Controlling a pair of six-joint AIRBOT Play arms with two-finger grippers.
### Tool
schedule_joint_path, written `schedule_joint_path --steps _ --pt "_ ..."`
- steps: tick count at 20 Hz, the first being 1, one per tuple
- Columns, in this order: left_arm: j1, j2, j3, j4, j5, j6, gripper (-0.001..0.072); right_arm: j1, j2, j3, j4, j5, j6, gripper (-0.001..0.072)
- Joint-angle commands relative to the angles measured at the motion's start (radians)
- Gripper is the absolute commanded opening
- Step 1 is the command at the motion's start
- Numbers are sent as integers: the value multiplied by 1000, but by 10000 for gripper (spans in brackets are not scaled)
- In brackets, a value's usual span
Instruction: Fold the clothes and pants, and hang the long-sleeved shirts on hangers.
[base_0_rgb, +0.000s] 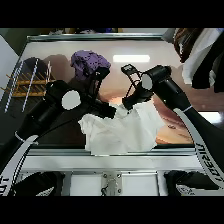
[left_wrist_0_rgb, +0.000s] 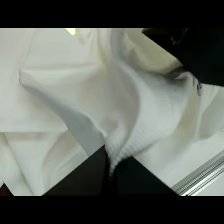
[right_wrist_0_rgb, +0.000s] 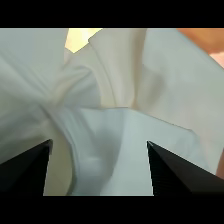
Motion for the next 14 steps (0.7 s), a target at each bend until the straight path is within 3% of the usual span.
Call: schedule_joint_path --steps 1,4,5,6,7,8,9,10,14 --pt "0 0 1 0 -8 0 23 -27 -57 1 110 -14 -105 630" --pt "0 0 1 -1 -17 0 23 -27 -119 2 109 -54 -105 629" --pt "0 0 1 -1 -19 0 23 -27 -134 2 109 -55 -105 584" --pt "0 0 1 -1 -19 -1 23 -27 -146 2 108 -60 -105 423" --pt "0 0 1 0 -19 0 23 -27 -151 1 105 -75 -104 183" --pt "0 0 1 0 -19 -1 23 -27 -148 2 105 -105 -99 88" --pt "1 0 1 0 -20 0 23 -29 -132 2 98 -149 -69 82" --pt "3 0 2 1 -24 0 23 -35 -106 5 83 -185 -34 20" --pt "90 24 14 0 -26 0 23 -90 80 74 -43 -148 60 20"
